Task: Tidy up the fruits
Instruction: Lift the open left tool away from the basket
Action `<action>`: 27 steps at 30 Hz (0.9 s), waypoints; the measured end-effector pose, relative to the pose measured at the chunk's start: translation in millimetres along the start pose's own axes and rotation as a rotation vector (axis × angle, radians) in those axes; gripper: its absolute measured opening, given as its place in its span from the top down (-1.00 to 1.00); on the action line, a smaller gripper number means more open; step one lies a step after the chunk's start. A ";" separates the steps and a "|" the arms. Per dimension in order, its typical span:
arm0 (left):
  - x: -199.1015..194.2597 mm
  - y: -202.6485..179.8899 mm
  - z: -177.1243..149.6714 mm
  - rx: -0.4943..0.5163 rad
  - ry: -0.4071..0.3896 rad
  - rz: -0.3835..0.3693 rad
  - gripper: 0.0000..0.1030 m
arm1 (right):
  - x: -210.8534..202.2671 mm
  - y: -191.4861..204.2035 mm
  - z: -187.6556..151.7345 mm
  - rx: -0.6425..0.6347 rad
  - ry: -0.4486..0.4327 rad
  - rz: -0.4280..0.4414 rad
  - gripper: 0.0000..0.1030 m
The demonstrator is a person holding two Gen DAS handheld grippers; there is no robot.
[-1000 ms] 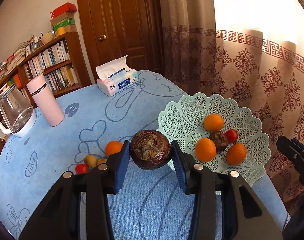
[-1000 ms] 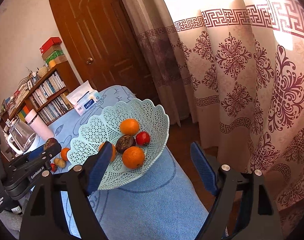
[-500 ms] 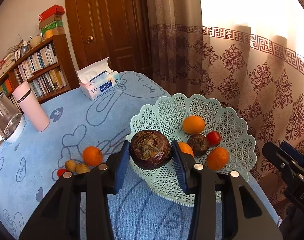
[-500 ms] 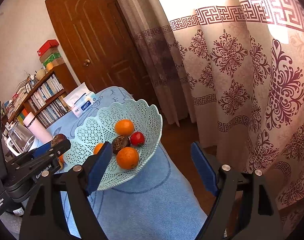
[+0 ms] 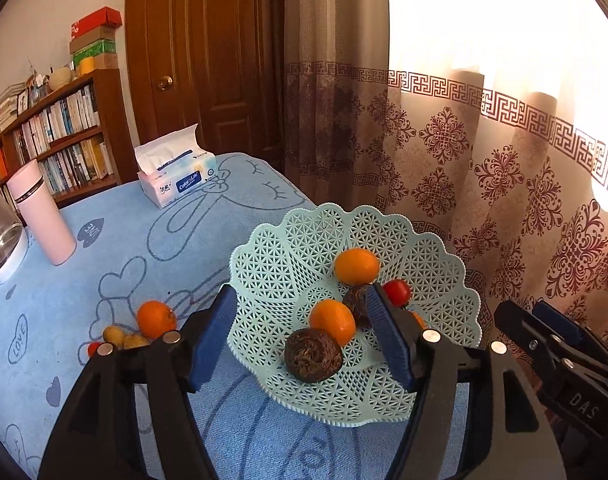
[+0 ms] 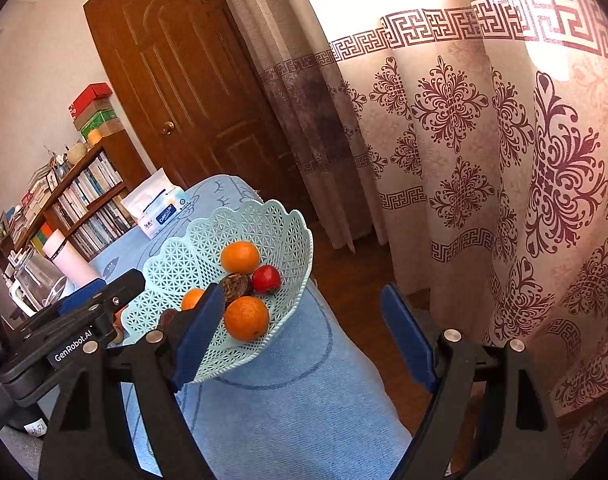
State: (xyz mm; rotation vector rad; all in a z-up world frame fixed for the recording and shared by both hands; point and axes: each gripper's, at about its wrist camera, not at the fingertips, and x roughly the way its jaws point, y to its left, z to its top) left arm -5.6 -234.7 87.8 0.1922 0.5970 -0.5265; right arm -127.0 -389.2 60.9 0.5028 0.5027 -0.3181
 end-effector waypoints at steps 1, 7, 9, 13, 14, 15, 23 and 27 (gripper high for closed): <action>0.3 1.2 -0.2 -0.003 0.002 0.002 -0.36 | 0.1 0.1 -0.1 -0.001 0.001 0.000 -0.60; 3.7 9.5 -4.2 -0.027 0.026 0.024 -0.47 | 0.4 1.3 -0.1 -0.002 0.001 0.002 -0.61; 3.1 12.3 -6.0 -0.032 0.026 0.035 -0.69 | 0.7 1.5 -0.5 0.001 0.003 0.002 -0.68; 2.2 17.4 -9.3 -0.030 0.033 0.059 -0.70 | 1.7 3.7 -2.1 -0.002 0.007 0.004 -0.69; 1.6 19.2 -10.4 -0.031 0.034 0.064 -0.70 | 1.9 4.5 -2.7 -0.004 0.008 0.006 -0.69; 1.1 20.8 -11.2 -0.033 0.035 0.068 -0.70 | 2.2 5.8 -3.4 -0.006 0.010 0.008 -0.69; -2.4 36.6 -20.0 -0.067 0.046 0.092 -0.71 | 5.0 15.0 -9.7 -0.026 0.027 0.025 -0.69; -2.0 42.9 -24.2 -0.081 0.056 0.103 -0.71 | 4.3 19.6 -11.7 -0.034 0.030 0.034 -0.69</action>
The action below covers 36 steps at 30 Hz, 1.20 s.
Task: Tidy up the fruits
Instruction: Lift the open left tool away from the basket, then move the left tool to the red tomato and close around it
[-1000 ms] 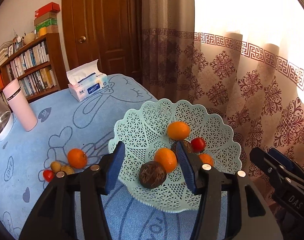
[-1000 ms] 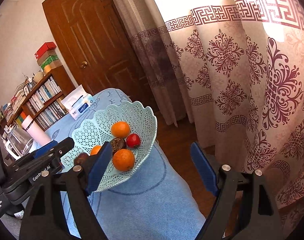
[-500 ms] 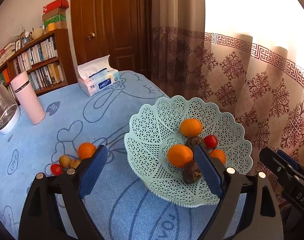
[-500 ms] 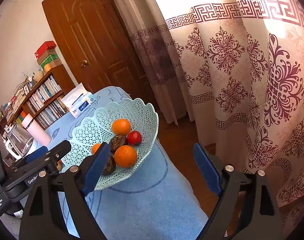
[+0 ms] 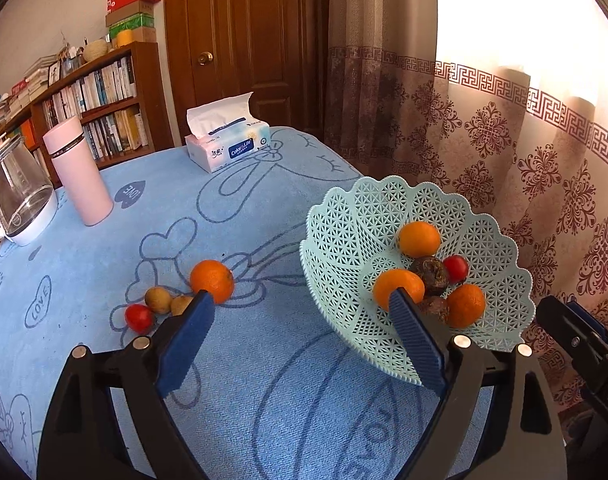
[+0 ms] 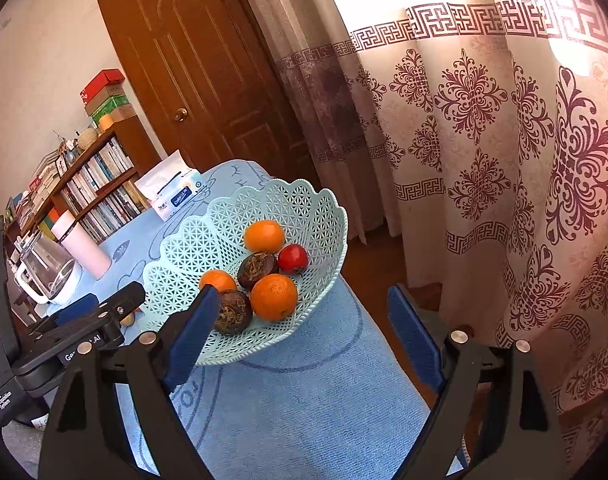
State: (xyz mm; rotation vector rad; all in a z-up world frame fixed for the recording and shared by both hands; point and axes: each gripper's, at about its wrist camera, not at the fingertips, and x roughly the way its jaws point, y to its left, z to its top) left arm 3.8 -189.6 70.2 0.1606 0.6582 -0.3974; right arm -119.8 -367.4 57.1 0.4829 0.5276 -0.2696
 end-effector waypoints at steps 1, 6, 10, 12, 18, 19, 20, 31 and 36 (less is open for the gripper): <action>-0.2 1.4 -0.6 -0.003 0.000 0.002 -0.71 | -0.4 1.2 -0.3 -0.001 0.000 0.003 -0.69; -1.3 11.1 -3.8 -0.019 0.003 0.018 -0.71 | -2.7 8.5 -2.2 -0.007 -0.001 0.017 -0.69; -1.7 22.9 -7.5 -0.038 0.009 0.035 -0.71 | -3.8 15.0 -4.7 -0.018 0.004 0.032 -0.69; -1.4 31.1 -10.0 -0.049 0.013 0.047 -0.71 | -4.2 18.6 -6.8 -0.025 0.008 0.040 -0.69; 1.9 56.7 -17.6 -0.089 0.034 0.093 -0.71 | -2.3 30.2 -13.5 -0.046 0.028 0.061 -0.69; 2.6 60.5 -18.8 -0.094 0.038 0.099 -0.71 | -1.8 32.3 -14.7 -0.048 0.031 0.063 -0.69; 2.8 64.1 -19.8 -0.099 0.039 0.105 -0.71 | -1.3 33.6 -15.3 -0.050 0.034 0.066 -0.69; 4.5 94.5 -28.4 -0.147 0.051 0.150 -0.71 | 3.1 43.1 -24.1 -0.057 0.059 0.079 -0.69; 6.4 100.6 -29.0 -0.157 0.056 0.157 -0.71 | 4.3 46.7 -26.3 -0.057 0.066 0.085 -0.69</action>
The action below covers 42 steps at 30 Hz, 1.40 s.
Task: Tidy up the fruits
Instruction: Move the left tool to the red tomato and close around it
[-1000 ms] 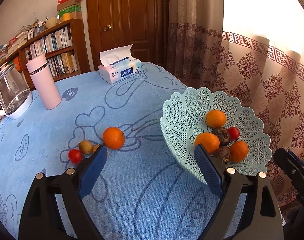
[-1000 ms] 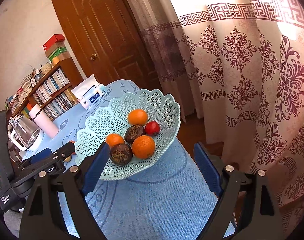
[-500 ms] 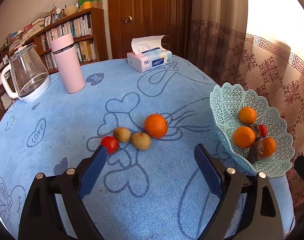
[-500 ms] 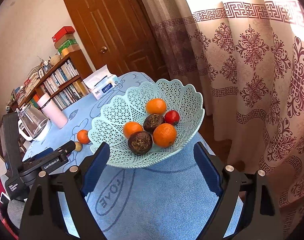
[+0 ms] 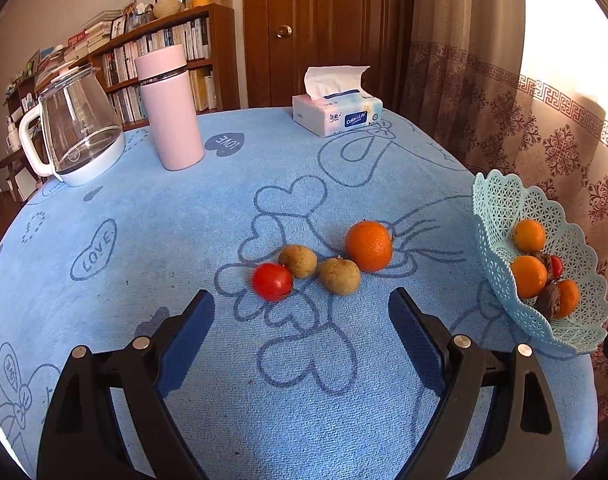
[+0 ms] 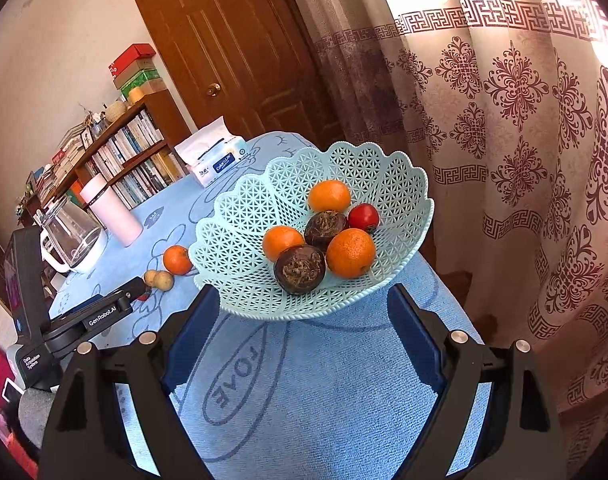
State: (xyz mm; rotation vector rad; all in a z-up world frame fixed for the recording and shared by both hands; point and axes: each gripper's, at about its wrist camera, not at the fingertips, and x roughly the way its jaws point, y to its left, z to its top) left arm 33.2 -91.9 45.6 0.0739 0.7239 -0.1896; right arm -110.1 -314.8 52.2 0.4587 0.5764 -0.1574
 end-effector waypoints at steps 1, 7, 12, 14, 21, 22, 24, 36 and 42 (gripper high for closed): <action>0.5 1.0 -0.1 -0.001 0.002 0.001 -0.71 | 0.3 0.6 -0.2 0.002 0.001 0.002 -0.69; 4.2 6.0 1.0 0.022 0.006 0.002 -0.71 | 2.4 6.7 -2.1 0.003 0.010 0.013 -0.69; 8.9 15.4 3.1 0.032 0.009 0.013 -0.71 | 4.5 12.2 -3.6 0.001 0.017 0.018 -0.69; 11.4 20.1 3.7 0.023 0.019 0.006 -0.71 | 5.0 13.2 -3.5 0.006 0.018 0.019 -0.71; 20.0 37.3 0.2 0.007 0.047 0.010 -0.71 | -0.2 15.2 -1.9 0.010 -0.010 0.008 -0.71; 21.0 38.6 -1.0 0.007 0.049 0.009 -0.71 | -1.6 15.7 -1.8 0.011 -0.017 0.006 -0.71; 22.3 40.1 -2.6 0.005 0.056 -0.004 -0.71 | -3.6 17.9 -1.5 0.005 -0.032 -0.005 -0.71; 43.7 44.6 8.4 0.006 0.101 -0.027 -0.26 | -11.1 40.1 -4.4 -0.082 -0.078 -0.027 -0.71; 54.0 34.4 15.6 0.085 0.101 -0.055 0.07 | -9.7 50.5 -6.7 -0.109 -0.067 -0.022 -0.71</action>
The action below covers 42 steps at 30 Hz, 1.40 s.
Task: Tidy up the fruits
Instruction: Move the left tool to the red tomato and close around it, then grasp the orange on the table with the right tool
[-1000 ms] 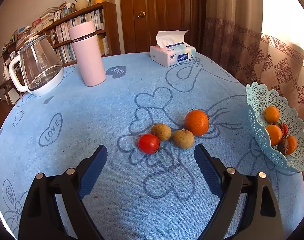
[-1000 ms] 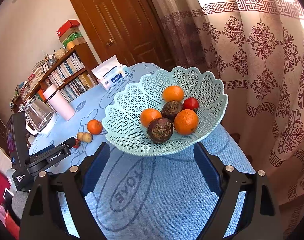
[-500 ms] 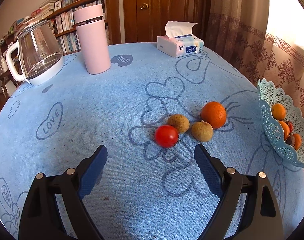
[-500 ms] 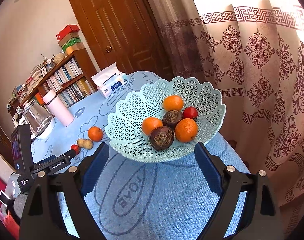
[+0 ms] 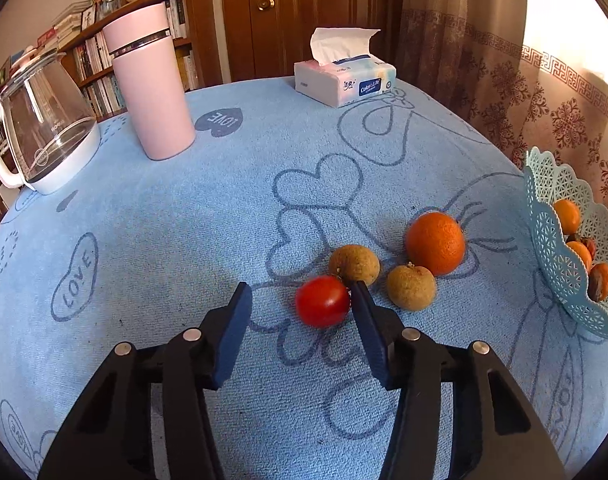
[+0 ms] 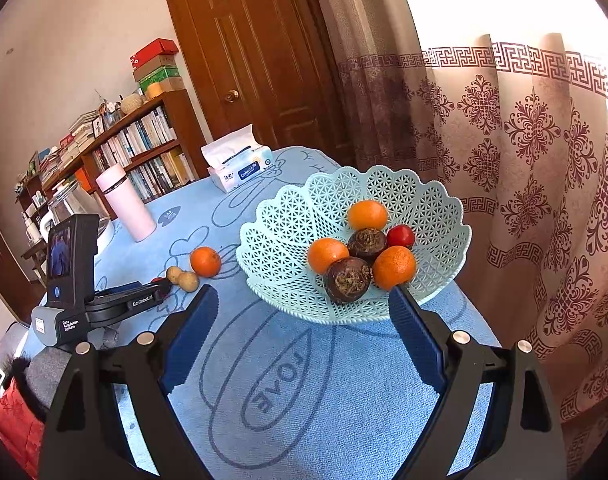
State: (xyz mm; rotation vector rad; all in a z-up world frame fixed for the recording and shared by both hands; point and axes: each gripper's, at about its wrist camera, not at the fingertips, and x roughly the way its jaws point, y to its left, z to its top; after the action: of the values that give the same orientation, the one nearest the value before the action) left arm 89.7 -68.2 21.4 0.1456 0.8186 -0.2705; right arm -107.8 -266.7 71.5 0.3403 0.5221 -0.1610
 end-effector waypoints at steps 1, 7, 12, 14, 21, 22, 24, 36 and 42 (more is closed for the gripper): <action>2.1 -0.3 0.3 0.005 0.004 -0.011 0.19 | 0.5 1.8 -0.2 -0.004 0.001 0.000 -0.71; -0.5 11.5 -2.6 -0.051 -0.002 -0.048 0.46 | 9.0 18.3 -1.2 -0.030 0.022 0.017 -0.71; -13.4 22.5 -2.7 -0.089 -0.041 -0.031 0.46 | 22.1 43.3 0.0 -0.086 0.050 0.056 -0.71; -19.6 27.1 -2.5 -0.108 -0.059 -0.029 0.46 | 31.2 53.2 1.6 -0.098 0.071 0.081 -0.71; -29.3 44.2 -0.4 -0.189 -0.087 -0.017 0.46 | 72.7 86.5 15.0 -0.109 0.151 0.155 -0.72; -30.3 45.4 -1.0 -0.195 -0.089 -0.016 0.46 | 79.1 91.8 17.6 -0.117 0.158 0.161 -0.72; -31.5 46.9 -0.9 -0.201 -0.094 -0.006 0.46 | 93.4 103.5 23.3 -0.132 0.176 0.177 -0.70; -31.1 67.8 -2.0 -0.294 -0.087 0.015 0.46 | 180.0 146.4 29.4 -0.254 0.263 0.059 -0.35; -34.5 66.5 -1.6 -0.291 -0.097 0.013 0.46 | 205.9 144.8 23.4 -0.264 0.317 -0.002 -0.05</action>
State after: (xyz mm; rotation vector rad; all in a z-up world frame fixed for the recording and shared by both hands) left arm 85.6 2.0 47.3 -0.1345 0.7515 -0.1425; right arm 113.3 -153.4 24.9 0.1065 0.8479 -0.0378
